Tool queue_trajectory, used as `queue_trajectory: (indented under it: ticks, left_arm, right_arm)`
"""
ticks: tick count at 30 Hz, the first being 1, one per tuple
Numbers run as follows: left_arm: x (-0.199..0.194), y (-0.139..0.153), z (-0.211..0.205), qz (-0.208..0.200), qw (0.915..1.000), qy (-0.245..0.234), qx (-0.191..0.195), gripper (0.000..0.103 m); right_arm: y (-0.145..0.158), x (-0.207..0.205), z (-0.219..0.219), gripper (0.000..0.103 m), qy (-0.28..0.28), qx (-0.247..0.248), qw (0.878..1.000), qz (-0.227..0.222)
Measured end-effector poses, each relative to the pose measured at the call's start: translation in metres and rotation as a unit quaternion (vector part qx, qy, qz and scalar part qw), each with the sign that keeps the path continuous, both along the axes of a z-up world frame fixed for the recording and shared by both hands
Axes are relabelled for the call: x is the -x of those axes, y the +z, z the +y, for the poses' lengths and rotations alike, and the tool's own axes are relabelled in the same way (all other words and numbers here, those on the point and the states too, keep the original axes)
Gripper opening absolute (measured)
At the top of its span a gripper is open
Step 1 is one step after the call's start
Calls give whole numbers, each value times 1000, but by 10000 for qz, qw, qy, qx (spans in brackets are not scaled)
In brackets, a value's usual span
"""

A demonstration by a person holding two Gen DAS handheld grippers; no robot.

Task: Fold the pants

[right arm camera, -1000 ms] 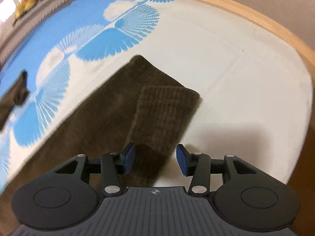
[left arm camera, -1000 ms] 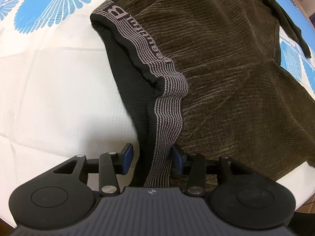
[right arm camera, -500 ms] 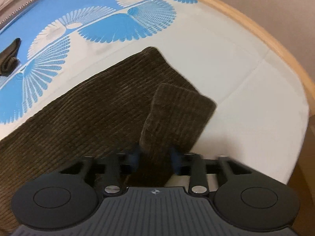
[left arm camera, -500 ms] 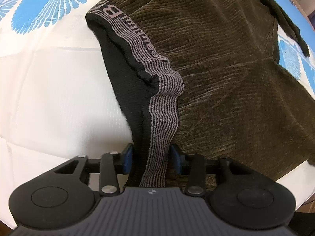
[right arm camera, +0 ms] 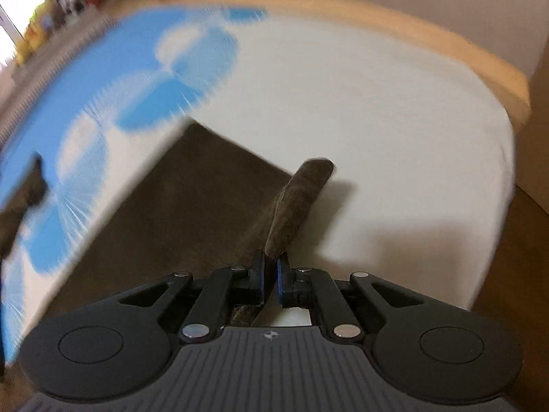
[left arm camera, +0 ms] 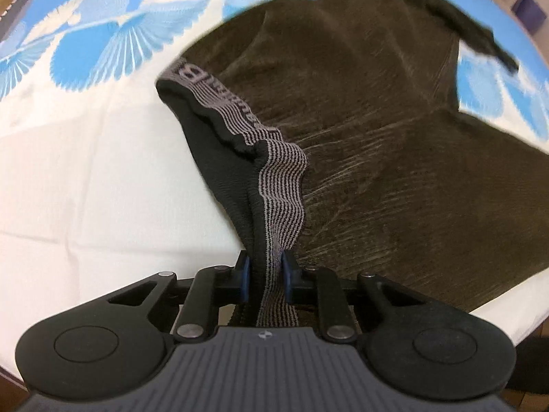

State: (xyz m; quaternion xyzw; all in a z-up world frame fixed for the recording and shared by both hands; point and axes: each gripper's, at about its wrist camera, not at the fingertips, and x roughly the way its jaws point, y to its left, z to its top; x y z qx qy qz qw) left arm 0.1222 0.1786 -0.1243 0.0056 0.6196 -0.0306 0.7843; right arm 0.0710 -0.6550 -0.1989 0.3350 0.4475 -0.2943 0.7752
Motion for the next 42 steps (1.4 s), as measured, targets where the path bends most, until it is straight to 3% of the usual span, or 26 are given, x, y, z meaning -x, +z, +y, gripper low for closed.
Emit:
queue_trajectory:
  ticks: [5,9,12,16,20,23,27,28,30,32,33,34,42]
  left_arm:
    - [-3,-8,-9,122,9998,-90,-119,20]
    - [-11,-24,-16,242,9973,-349,-603,20]
    - [-12,-19,-9,233,9983,-93,-534,29]
    - [-11,8,2,-527,9969,138,-567,37]
    - [-26,17,-6,-1135,9931,244,-150,37]
    - [-41,7,-18,-1221,9924,140,-92,31]
    - [-52,-19,-26,-889,9955,183,-283,30]
    - [-58,-28,-27,-629,9965,221,-513,33]
    - [-64,-28,-30,-477,9961,396,-627,34]
    - [-67,-19,-37,-558,9947,502,-700,34]
    - [-68,-14,-43,-653,9941,481,-716,34]
    - [-70,-6,-51,-861,9929,435,-688,34]
    - [-84,20,-121,-1878,9820,196,98,34]
  right_arm:
    - [0,8,0,6,-171,172,9985,485]
    - [-4,4,2,6,-272,122,9975,633]
    - [-3,6,8,12,-315,272,9969,662]
    - [15,-4,16,31,-168,1345,9869,878]
    - [47,-8,32,34,-27,2142,9767,104]
    - [62,-16,50,38,306,2196,9733,-595]
    - [74,-36,79,38,891,1911,9679,-1371]
    - [76,-43,87,38,1032,1810,9660,-1528]
    - [81,-57,100,38,1320,1634,9605,-1828]
    - [84,-71,114,33,1543,1490,9538,-2105]
    - [84,-79,119,15,1667,1332,9507,-2252]
    - [85,-89,127,4,1775,1195,9482,-2350]
    - [67,-178,167,7,2257,688,9340,-2683]
